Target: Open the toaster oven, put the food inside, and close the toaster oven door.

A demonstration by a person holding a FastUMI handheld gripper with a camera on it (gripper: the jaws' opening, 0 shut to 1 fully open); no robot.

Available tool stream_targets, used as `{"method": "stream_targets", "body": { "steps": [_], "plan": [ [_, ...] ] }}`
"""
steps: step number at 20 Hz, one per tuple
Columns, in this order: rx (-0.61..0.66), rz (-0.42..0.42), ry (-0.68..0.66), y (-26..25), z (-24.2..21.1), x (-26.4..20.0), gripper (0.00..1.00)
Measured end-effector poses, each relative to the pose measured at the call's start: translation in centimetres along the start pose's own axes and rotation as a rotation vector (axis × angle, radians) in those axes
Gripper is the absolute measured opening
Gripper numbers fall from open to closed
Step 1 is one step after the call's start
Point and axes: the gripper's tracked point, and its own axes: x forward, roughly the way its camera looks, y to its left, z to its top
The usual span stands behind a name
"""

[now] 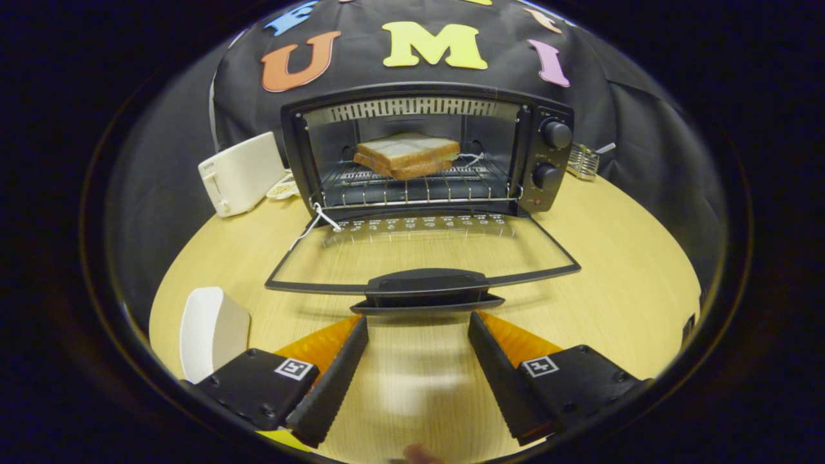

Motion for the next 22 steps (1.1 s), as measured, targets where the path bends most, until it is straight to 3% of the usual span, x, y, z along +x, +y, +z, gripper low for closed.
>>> {"method": "stream_targets", "body": {
  "steps": [7, 13, 17, 22],
  "plan": [
    [0.037, 0.03, -0.006, 0.2, 0.6, -1.2, 1.0],
    [0.158, 0.087, 0.004, 0.2, 2.1, -1.6, 1.0],
    [0.13, 0.052, -0.041, 0.2, 3.1, -2.3, 1.0],
    [0.009, 0.008, -0.201, 0.4, 7.2, -3.3, 1.0]
  ]
}}
